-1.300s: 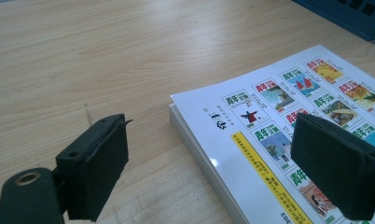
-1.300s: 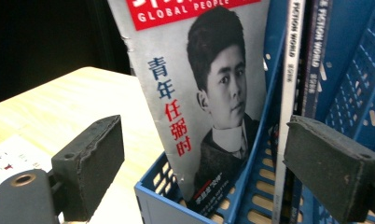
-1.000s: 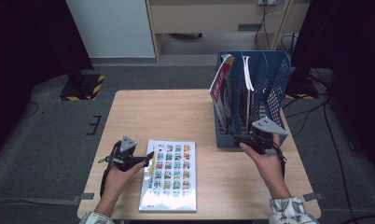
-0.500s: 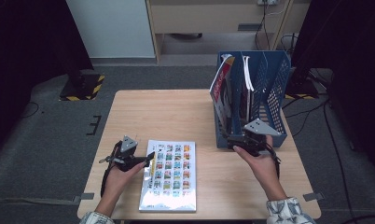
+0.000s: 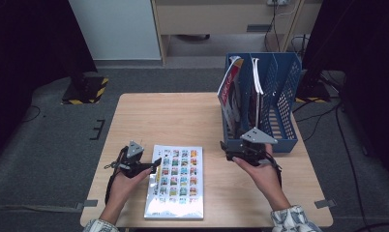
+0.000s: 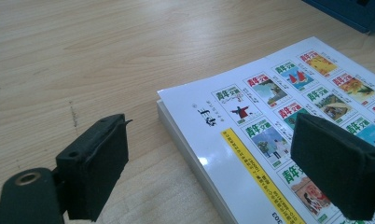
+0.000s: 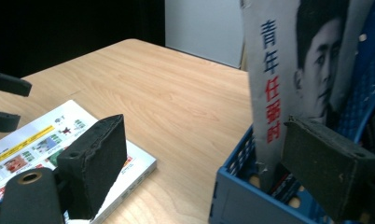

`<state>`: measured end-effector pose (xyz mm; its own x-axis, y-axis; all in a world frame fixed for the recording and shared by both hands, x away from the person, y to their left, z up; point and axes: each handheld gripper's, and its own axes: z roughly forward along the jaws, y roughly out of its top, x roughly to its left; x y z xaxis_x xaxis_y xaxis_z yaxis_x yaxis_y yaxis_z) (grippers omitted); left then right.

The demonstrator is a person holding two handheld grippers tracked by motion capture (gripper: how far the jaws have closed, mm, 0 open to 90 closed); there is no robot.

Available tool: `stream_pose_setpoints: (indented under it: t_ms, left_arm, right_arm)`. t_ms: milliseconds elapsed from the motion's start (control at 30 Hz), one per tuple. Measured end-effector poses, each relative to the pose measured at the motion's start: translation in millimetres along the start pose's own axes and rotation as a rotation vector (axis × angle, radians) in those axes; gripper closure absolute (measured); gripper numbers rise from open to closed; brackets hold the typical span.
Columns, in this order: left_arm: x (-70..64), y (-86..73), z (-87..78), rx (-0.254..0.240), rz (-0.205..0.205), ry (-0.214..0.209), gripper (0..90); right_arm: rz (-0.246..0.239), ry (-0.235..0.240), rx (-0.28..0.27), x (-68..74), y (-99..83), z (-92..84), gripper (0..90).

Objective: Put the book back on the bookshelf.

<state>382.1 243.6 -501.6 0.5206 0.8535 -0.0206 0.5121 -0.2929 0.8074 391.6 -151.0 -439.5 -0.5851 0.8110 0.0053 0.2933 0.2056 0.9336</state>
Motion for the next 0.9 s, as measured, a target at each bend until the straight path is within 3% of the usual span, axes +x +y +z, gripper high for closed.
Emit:
stream_pose_setpoints:
  t_ms: [433,900]
  left_arm:
    - [-0.6,-0.1,0.4,0.002,0.0,-0.002,11.0]
    - [-1.3,-0.6,1.7,0.013,0.004,-0.004,11.1]
  right_arm:
    - [-0.059,0.045,0.052,19.0,-9.9,12.1,20.0]
    - [-0.101,0.09,0.112,37.2,-21.4,26.2,20.1]
